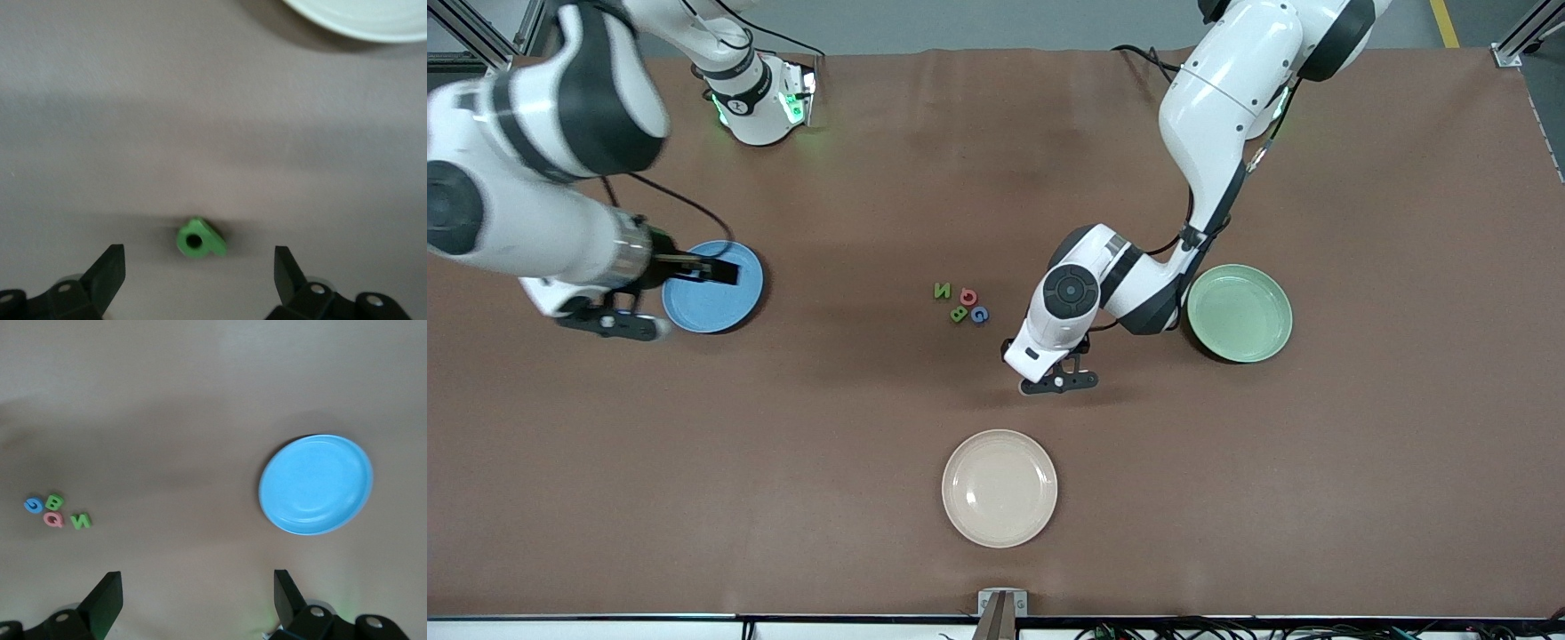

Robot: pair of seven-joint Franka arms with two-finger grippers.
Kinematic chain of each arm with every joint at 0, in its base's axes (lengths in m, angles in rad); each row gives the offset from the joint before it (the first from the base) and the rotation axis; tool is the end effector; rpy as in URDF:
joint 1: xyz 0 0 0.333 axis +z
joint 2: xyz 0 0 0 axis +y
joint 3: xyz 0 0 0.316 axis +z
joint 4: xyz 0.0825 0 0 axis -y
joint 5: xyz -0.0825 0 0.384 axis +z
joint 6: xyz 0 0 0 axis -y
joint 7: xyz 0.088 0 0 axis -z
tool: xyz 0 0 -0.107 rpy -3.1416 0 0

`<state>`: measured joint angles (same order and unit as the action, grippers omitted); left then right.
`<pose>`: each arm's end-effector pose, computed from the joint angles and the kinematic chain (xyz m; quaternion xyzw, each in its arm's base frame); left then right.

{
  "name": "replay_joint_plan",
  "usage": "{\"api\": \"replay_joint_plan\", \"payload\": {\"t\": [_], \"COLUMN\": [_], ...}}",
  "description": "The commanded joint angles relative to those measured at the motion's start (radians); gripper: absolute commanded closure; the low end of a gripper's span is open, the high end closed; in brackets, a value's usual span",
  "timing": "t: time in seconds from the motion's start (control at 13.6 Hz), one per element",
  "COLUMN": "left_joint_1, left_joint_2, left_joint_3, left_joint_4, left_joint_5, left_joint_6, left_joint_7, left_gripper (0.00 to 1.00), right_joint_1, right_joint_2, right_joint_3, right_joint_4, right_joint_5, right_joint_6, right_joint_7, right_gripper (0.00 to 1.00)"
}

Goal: Sort uppercase to blue plate, lowercase to green plate

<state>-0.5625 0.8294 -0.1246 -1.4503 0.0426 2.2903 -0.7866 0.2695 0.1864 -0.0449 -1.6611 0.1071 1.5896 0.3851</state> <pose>0.5704 -0.4455 0.1954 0.9979 0.0562 -0.0136 0.0276 0.5718 0.1439 0.4774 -0.9867 0.0874 0.1370 0.0080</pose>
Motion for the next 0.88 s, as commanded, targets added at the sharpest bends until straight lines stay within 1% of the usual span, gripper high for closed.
{"api": "replay_joint_plan", "payload": {"t": [0.0, 0.15, 0.29, 0.37, 0.59, 0.81], "left_joint_1": [-0.039, -0.039, -0.040, -0.046, -0.048, -0.053], "left_joint_2": [0.039, 0.057, 0.065, 0.066, 0.066, 0.063], "left_joint_3": [0.039, 0.039, 0.039, 0.039, 0.039, 0.039], "left_joint_4": [0.028, 0.042, 0.047, 0.047, 0.044, 0.038], "left_joint_5": [0.020, 0.022, 0.022, 0.022, 0.022, 0.022], "left_joint_6": [0.026, 0.053, 0.064, 0.064, 0.064, 0.064], "left_joint_7": [-0.023, -0.051, -0.066, -0.074, -0.082, -0.089], "left_gripper": [0.03, 0.06, 0.11, 0.15, 0.33, 0.47], "right_joint_1": [0.063, 0.112, 0.174, 0.201, 0.255, 0.269], "right_joint_2": [-0.038, -0.051, -0.053, -0.050, -0.047, -0.047], "right_joint_3": [-0.007, -0.007, -0.009, -0.009, -0.009, -0.009], "right_joint_4": [-0.129, -0.213, -0.273, -0.293, -0.350, -0.373], "right_joint_5": [0.009, 0.011, 0.011, 0.011, 0.009, 0.009], "right_joint_6": [0.105, 0.208, 0.292, 0.331, 0.415, 0.441], "right_joint_7": [0.023, 0.060, 0.107, 0.142, 0.192, 0.202], "right_gripper": [0.00, 0.00, 0.00, 0.00, 0.00, 0.00]}}
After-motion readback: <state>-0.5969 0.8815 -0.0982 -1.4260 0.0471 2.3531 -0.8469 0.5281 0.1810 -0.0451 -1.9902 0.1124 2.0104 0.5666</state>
